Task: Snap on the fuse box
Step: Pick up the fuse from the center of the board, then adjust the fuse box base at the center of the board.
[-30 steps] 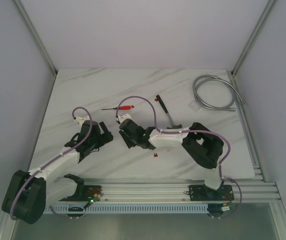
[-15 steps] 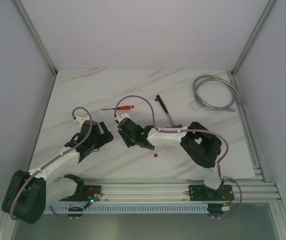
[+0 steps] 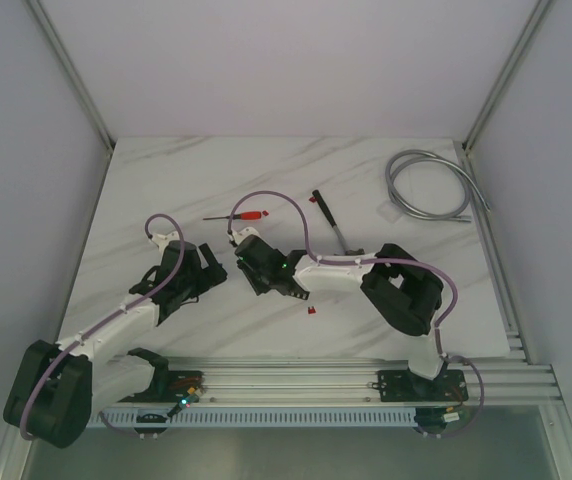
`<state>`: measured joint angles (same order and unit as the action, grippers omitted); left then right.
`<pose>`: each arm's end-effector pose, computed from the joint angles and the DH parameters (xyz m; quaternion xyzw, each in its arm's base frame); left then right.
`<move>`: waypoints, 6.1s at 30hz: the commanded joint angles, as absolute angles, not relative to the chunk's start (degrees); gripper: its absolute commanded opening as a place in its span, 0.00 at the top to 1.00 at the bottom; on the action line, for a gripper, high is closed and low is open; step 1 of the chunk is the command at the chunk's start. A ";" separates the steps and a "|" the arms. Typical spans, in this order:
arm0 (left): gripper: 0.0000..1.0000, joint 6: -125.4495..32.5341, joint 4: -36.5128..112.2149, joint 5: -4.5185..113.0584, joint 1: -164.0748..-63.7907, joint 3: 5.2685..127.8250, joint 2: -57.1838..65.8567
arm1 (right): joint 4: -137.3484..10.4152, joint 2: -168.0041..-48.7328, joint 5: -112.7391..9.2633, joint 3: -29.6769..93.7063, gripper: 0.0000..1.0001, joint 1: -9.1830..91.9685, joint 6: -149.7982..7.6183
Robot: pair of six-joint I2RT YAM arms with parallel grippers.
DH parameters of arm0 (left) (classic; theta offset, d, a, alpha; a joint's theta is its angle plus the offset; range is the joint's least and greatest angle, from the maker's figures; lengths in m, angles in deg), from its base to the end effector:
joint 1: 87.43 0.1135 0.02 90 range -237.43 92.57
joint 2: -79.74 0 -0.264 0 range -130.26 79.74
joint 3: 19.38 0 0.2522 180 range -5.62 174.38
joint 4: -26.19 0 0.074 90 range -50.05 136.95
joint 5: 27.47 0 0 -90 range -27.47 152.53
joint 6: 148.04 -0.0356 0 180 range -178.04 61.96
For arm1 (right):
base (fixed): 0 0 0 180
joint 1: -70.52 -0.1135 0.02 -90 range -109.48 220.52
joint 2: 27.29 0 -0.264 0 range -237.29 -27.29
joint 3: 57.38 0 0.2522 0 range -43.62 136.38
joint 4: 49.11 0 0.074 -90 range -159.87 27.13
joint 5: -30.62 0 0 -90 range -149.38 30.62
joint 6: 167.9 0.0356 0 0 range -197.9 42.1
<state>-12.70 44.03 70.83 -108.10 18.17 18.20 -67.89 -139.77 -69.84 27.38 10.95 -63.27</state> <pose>0.1945 -0.0679 0.1702 -0.2234 0.8832 -0.1663 0.3773 0.2179 0.3582 0.1611 -0.3223 0.8676 0.1551 0.3454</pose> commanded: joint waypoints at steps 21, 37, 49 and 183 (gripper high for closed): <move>0.13 -12.45 29.57 59.96 -109.21 10.87 28.16 | -68.64 -131.95 -78.83 25.86 0.75 11.97 -50.10; 0.42 -12.60 7.19 67.24 -125.62 7.74 26.13 | -59.73 -118.66 -81.97 16.00 0.75 11.91 -36.39; 0.53 -13.42 1.60 69.66 -129.74 11.90 18.66 | -55.11 -115.97 -80.69 11.75 0.74 11.77 -32.95; 0.94 -19.39 10.87 61.16 -140.43 27.98 -14.63 | -51.84 -83.87 -52.08 -12.17 1.00 35.79 -60.95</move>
